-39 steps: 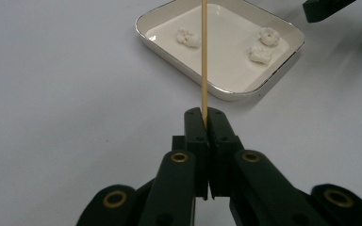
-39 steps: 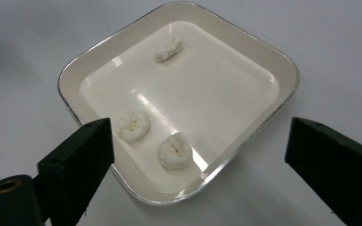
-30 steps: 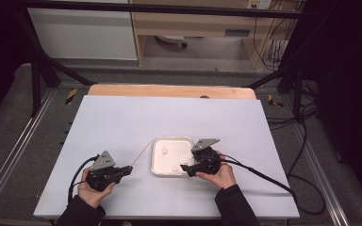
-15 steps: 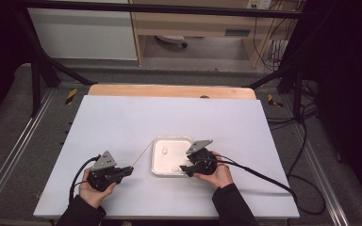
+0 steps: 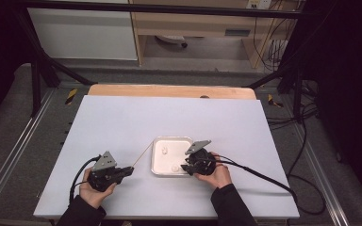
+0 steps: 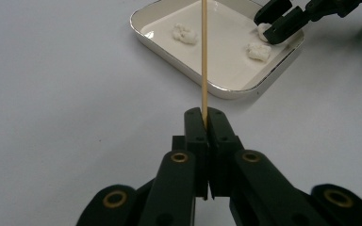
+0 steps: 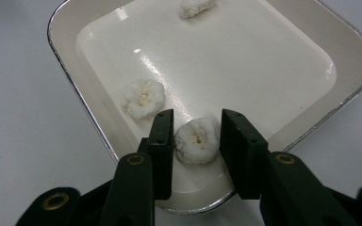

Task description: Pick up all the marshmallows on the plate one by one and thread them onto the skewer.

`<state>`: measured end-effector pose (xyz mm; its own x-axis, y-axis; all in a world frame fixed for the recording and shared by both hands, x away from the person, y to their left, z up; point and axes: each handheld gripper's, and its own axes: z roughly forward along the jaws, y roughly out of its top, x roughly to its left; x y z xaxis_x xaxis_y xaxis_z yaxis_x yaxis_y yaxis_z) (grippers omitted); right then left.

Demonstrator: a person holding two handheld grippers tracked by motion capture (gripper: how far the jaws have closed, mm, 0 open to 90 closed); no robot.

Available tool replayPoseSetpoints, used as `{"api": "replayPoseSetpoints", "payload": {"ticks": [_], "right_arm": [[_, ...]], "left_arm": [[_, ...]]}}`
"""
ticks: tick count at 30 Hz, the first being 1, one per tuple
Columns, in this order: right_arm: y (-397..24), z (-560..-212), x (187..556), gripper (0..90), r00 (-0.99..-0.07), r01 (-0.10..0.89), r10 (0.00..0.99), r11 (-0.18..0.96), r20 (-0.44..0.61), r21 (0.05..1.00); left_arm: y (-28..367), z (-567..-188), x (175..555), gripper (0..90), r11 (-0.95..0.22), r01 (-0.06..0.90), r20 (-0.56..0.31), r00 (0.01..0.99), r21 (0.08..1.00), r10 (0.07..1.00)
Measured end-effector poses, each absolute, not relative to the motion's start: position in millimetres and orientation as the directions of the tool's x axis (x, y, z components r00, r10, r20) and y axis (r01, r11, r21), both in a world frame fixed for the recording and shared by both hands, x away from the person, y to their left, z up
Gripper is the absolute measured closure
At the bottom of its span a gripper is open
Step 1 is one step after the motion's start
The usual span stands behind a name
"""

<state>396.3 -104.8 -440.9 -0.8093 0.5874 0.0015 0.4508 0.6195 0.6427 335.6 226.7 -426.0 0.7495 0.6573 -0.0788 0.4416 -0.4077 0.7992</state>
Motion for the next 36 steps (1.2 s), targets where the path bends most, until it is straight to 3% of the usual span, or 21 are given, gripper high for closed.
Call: {"api": "replayPoseSetpoints", "payload": {"ticks": [8, 19, 36], "right_arm": [[-108.2, -434.4, 396.7, 71.5, -0.795, 0.469, 0.605, 0.579, 0.034, 0.667], [-121.6, -400.8, 392.1, 71.5, -0.789, 0.479, 0.589, 0.409, 0.175, 0.777], [-131.6, -374.6, 394.1, 72.1, -0.777, 0.480, 0.548, 0.195, 0.311, 0.855]], "left_arm": [[224.9, -426.1, 334.6, 88.7, -0.401, 0.437, -0.082, 0.752, 0.805, 0.654], [218.7, -426.3, 332.2, 88.7, -0.402, 0.424, -0.078, 0.761, 0.812, 0.643], [209.3, -426.8, 330.5, 88.6, -0.398, 0.405, -0.079, 0.776, 0.823, 0.626]]}}
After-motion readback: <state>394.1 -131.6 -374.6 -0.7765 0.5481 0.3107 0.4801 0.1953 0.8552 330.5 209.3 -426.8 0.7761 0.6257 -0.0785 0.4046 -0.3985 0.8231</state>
